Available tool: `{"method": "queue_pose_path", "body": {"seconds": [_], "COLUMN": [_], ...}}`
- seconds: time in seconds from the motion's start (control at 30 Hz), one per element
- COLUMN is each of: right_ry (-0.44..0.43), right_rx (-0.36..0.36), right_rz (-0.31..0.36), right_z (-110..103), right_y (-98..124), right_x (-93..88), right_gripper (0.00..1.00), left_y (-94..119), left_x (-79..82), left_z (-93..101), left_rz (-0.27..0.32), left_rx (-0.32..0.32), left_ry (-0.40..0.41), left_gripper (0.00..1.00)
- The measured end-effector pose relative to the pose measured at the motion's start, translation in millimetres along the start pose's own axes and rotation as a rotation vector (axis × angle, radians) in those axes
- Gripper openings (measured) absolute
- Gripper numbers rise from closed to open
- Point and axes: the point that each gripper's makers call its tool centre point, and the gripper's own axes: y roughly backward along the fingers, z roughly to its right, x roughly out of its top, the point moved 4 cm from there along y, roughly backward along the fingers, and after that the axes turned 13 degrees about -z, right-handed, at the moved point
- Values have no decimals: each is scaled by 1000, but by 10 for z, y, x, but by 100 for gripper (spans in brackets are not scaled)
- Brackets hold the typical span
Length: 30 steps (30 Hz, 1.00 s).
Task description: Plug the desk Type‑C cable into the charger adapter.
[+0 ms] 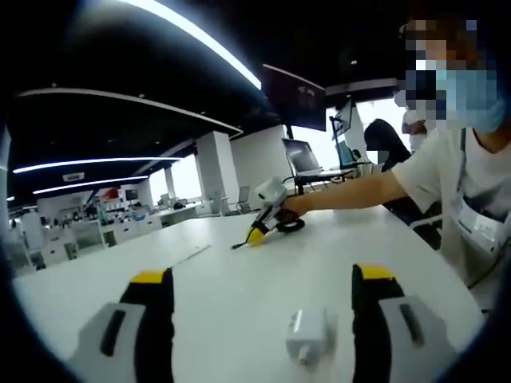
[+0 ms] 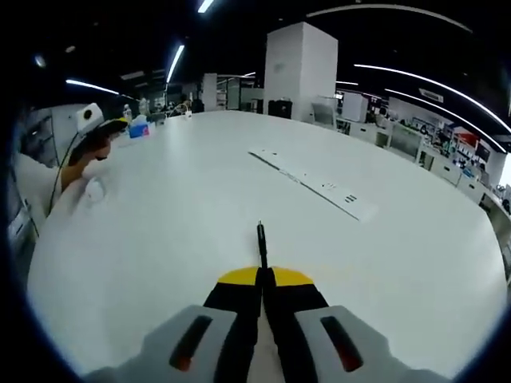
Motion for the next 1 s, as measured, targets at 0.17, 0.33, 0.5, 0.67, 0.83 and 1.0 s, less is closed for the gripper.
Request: {"method": "queue_pose_path", "body": {"seconds": [0.17,0.33,0.5,0.67,0.83,1.0], "right_ry": [9,32,53,67,99,133], "right_rx": [26,43,72,99,122,138], "right_rz": [29,64,77,104,116,125], "right_z": [-100,-277,-447,-668,-913,-1126], "right_y": [101,209,284,358,383,434], "right_x": [36,83,110,149,205,254], "right_gripper": [3,3,3,3,3,3], "left_y": [8,26,30,37,27,24], "left_x": [8,34,47,67,76,82], "left_z": [12,25,48,43,61,82], "left_rz": [-1,7,10,14,16,16], "left_rx": [1,-1,-4,-9,-14,-18], "left_ry": [-11,-17,-25,-29,-33,-43], "left_gripper": [92,92,92,91,91,91]}}
